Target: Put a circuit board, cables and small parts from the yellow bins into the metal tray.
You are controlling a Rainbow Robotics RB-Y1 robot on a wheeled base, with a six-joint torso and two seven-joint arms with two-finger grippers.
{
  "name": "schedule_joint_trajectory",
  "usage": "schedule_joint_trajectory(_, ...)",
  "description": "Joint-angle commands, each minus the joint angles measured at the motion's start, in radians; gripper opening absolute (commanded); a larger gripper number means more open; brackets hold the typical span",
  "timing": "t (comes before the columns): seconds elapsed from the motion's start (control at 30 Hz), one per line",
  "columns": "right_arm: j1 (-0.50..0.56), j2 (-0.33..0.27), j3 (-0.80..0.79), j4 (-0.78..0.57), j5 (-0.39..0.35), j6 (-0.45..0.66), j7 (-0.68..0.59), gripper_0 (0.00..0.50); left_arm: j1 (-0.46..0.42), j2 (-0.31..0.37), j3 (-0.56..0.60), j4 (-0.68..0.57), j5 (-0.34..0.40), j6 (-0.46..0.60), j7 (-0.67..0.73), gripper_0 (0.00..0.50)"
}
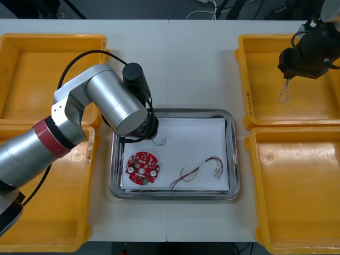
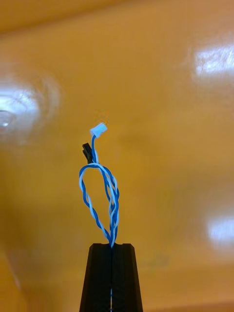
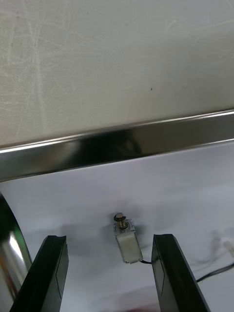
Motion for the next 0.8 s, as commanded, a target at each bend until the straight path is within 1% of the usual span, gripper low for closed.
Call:
schedule_joint_trajectory(0.03,-0.006,-0.007,-0.054,-0.103,0.017,0.092,0.032,0.0,0.004,0.028,0.006,-0.021,0.019,-0.013,-0.033,0.5)
schedule_joint_trajectory(0.23,-0.006,-0.011,-0.091,-0.198,0.036,0.244,0.032,0.0,0.004,0.028,0.018,-0.052,0.035,-0.003,-0.014,0.5)
schedule_joint_trajectory(0.3,-0.006,-0.014,-0.087,-0.242,0.045,0.302,0.034,0.0,-0.001,0.028,0.03,-0.065,0.039,0.024,-0.013,0.5)
schedule_joint_trajectory(0.33,-0.006,-0.014,-0.087,-0.242,0.045,0.302,0.034,0.0,-0.001,0.028,0.03,-0.065,0.039,0.024,-0.013,0.5)
schedule_joint_trajectory(0.37,-0.006,-0.014,-0.077,-0.276,0.048,0.351,0.034,0.0,-0.007,0.028,0.042,-0.082,0.047,0.056,-0.01,0.5)
schedule_joint_trajectory(0.5,-0.006,-0.014,-0.071,-0.327,0.039,0.426,0.041,0.0,-0.019,0.028,0.07,-0.122,0.055,0.129,-0.005,0.5)
schedule_joint_trajectory(0.57,-0.006,-0.014,-0.068,-0.371,0.019,0.458,0.049,0.0,-0.03,0.028,0.098,-0.154,0.062,0.179,-0.003,0.5)
schedule_joint_trajectory(0.7,-0.006,-0.014,-0.062,-0.416,-0.046,0.458,0.06,0.0,-0.053,0.028,0.138,-0.185,0.087,0.248,-0.005,0.5)
schedule_joint_trajectory(0.77,-0.006,-0.014,-0.059,-0.451,-0.086,0.458,0.069,0.0,-0.072,0.028,0.171,-0.194,0.116,0.293,-0.01,0.5)
schedule_joint_trajectory(0.8,-0.006,-0.014,-0.057,-0.457,-0.093,0.458,0.072,0.0,-0.076,0.028,0.179,-0.194,0.124,0.305,-0.011,0.5)
